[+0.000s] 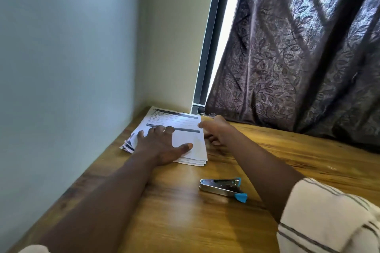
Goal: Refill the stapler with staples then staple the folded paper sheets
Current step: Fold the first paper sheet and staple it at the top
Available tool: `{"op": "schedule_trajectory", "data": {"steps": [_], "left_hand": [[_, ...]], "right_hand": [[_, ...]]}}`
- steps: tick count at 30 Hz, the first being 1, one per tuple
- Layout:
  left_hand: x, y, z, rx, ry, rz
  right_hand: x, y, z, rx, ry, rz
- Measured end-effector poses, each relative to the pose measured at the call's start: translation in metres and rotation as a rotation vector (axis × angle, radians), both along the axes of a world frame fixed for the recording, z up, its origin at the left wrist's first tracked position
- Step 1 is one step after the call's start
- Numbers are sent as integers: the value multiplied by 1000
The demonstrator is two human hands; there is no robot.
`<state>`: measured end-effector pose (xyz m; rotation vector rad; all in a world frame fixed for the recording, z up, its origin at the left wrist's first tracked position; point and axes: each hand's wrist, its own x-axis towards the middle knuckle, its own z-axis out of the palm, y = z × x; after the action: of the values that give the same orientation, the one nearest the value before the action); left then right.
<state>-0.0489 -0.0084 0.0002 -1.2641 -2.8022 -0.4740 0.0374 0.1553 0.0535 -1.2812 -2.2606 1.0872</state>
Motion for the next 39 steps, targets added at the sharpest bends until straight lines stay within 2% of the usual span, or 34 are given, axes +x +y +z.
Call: {"op": "schedule_trajectory", "data": {"steps": [5, 14, 18, 22, 26, 29, 33, 39], "left_hand": [[-2, 4, 0, -30, 21, 10], [2, 3, 4, 34, 16, 29], [4, 2, 7, 136, 8, 69], [2, 2, 5, 270, 27, 92], [1, 6, 5, 458, 33, 98], [5, 9, 9, 653, -52, 30], [14, 10, 14, 856, -121, -130], [20, 12, 16, 924, -186, -217]], "right_hand": [[-19, 2, 6, -57, -40, -50], [-19, 15, -13, -101, 213, -172], [-6, 18, -20, -100, 350, -117], [19, 12, -20, -188, 620, -55], [56, 11, -13, -253, 831, 26], [88, 9, -5, -219, 927, 84], [128, 6, -9, -117, 951, 164], [151, 12, -19, 46, 931, 218]]}}
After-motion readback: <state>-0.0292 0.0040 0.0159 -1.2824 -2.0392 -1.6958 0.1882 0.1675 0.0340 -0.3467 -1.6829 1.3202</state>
